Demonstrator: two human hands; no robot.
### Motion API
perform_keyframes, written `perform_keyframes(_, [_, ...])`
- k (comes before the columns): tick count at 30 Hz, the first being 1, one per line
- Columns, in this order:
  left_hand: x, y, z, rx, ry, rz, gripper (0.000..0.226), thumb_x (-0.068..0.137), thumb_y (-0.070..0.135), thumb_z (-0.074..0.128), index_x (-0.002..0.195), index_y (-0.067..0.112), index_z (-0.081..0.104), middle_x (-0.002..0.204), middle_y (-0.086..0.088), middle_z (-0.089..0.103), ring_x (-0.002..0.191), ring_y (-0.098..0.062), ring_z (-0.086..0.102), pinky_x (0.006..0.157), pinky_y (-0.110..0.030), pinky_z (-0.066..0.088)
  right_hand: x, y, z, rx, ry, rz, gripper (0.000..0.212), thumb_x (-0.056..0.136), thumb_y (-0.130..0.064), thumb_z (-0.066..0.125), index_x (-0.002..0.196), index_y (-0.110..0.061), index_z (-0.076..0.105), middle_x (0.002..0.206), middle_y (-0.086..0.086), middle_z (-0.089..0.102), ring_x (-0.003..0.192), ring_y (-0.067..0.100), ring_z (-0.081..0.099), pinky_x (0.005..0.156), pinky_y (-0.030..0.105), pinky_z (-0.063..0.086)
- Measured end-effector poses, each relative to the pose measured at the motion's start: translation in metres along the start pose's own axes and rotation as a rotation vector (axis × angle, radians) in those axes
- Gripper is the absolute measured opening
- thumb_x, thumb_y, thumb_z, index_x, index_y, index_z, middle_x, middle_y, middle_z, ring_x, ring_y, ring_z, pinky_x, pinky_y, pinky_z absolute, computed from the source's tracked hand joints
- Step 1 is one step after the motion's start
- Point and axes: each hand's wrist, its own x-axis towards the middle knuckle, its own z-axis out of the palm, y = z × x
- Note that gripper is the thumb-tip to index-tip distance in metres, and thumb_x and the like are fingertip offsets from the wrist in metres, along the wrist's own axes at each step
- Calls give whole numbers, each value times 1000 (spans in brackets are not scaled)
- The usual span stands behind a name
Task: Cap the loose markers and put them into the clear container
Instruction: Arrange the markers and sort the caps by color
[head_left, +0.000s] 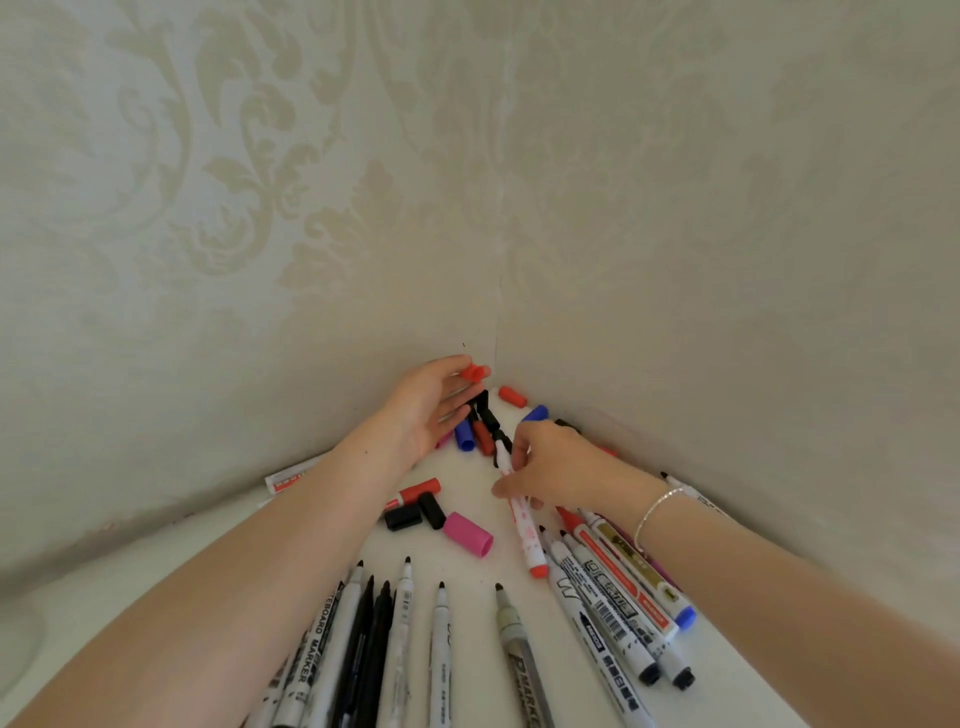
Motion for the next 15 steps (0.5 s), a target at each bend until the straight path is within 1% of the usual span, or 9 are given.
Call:
perform_keyframes(3, [-3, 0, -1, 22, -12, 8, 6, 94, 22, 57, 93, 19, 62, 97, 4, 73, 93, -8, 65, 93, -28, 45, -5, -2, -8, -105, -45, 7, 23, 85, -24, 67, 78, -11, 49, 75, 5, 64, 55, 12, 52, 47, 17, 40])
perform_keyframes(5, [-4, -1, -2, 39, -27, 9, 7, 94, 23, 57, 93, 18, 63, 96, 4, 74, 94, -8, 65, 89, -26, 46, -9, 0, -21, -250, -63, 53, 17, 83, -19, 66, 77, -8, 54, 71, 5, 63, 51, 13, 49, 45, 18, 37])
perform_keyframes(7, [-4, -2, -3, 50, -39, 4, 9, 94, 24, 57, 92, 18, 63, 95, 5, 75, 95, -8, 65, 83, -25, 47, -14, 4, -29, -393, -115, 111, 10, 78, -14, 65, 80, -7, 58, 67, 3, 59, 53, 15, 49, 47, 19, 37])
perform_keyframes(9, [-4, -3, -3, 51, -38, -2, 9, 93, 24, 58, 92, 18, 64, 94, 5, 75, 95, -8, 65, 81, -25, 46, -17, 8, -26, -476, -149, 139, 14, 76, -11, 65, 84, -9, 54, 70, 1, 53, 59, 14, 49, 49, 21, 38])
perform_keyframes(11, [-4, -5, 0, 47, -36, 2, 9, 93, 23, 58, 95, 17, 65, 95, 4, 75, 96, -9, 66, 80, -26, 46, -18, 11, -19, -513, -135, 145, 19, 79, -9, 62, 90, -11, 47, 75, 0, 48, 67, 14, 51, 52, 21, 40])
perform_keyframes(12, [-4, -5, 1, 48, -38, 5, 10, 93, 23, 58, 96, 17, 65, 96, 3, 75, 96, -10, 66, 79, -26, 46, -18, 12, -15, -523, -117, 135, 18, 81, -10, 60, 91, -12, 46, 77, -1, 47, 72, 16, 52, 54, 22, 41])
perform_keyframes(13, [-4, -6, 2, 52, -40, 7, 9, 93, 23, 58, 95, 17, 65, 97, 3, 75, 95, -9, 66, 78, -26, 46, -17, 13, -12, -537, -99, 120, 15, 82, -10, 58, 90, -13, 46, 77, -1, 46, 73, 16, 52, 57, 24, 42])
perform_keyframes(15, [-5, -7, 3, 61, -44, 9, 9, 93, 23, 59, 94, 17, 65, 98, 2, 75, 94, -9, 66, 78, -26, 46, -15, 14, -7, -570, -66, 98, 13, 84, -13, 56, 81, -15, 44, 77, -1, 47, 71, 15, 50, 63, 26, 45])
